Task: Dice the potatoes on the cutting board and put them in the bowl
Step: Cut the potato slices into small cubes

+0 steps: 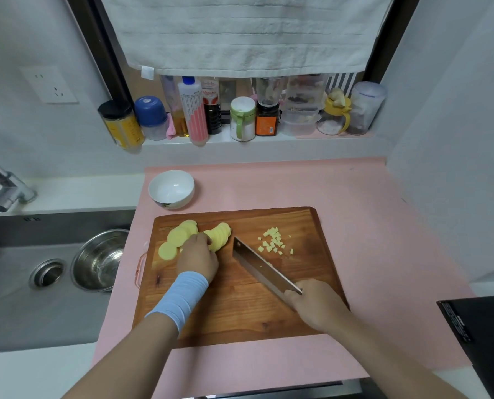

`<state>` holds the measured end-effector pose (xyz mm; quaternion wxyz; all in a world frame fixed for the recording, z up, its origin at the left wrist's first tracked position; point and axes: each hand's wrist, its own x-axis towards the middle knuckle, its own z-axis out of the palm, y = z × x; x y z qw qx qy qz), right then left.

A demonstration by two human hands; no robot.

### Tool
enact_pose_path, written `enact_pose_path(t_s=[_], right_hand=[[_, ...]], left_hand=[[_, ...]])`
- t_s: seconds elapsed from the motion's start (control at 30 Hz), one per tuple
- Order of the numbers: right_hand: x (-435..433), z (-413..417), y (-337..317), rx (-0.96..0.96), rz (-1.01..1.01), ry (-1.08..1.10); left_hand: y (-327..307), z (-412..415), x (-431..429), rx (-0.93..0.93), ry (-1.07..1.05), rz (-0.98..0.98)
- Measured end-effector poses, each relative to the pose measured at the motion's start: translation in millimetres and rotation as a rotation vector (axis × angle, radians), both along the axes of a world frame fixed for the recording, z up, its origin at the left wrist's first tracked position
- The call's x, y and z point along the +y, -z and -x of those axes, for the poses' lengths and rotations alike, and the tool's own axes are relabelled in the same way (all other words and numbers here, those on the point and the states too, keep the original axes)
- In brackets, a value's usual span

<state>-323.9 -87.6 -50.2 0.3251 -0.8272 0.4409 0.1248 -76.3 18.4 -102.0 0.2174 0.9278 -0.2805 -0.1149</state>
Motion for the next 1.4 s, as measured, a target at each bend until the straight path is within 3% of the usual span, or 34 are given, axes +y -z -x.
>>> enact_pose_path(t_s=[0.3, 0.53, 0.7, 0.97, 1.27, 1.4], right_hand=[[-35, -11, 5, -0.004, 0.092, 0.111], [-31, -31, 6, -0.12, 0.062, 0.138], [-21, -53, 10, -0.162, 0.05, 0.127], [-12, -70, 15, -0.165, 0.046, 0.142], [-8, -78, 19, -0.18, 0.042, 0.14], [-9, -79, 21, -0.156, 0.05, 0.152]], left_hand=[[3, -10, -11, -0.124, 0.092, -0.069], [6, -30, -6, -0.188, 0.25, -0.345], [8, -46, 3, -0.259, 0.337, -0.327], [3, -67, 3, -0.177, 0.559, -0.335], [9, -65, 2, 0.012, 0.491, -0.131], [8, -69, -13, 0.007, 0.512, -0.247]])
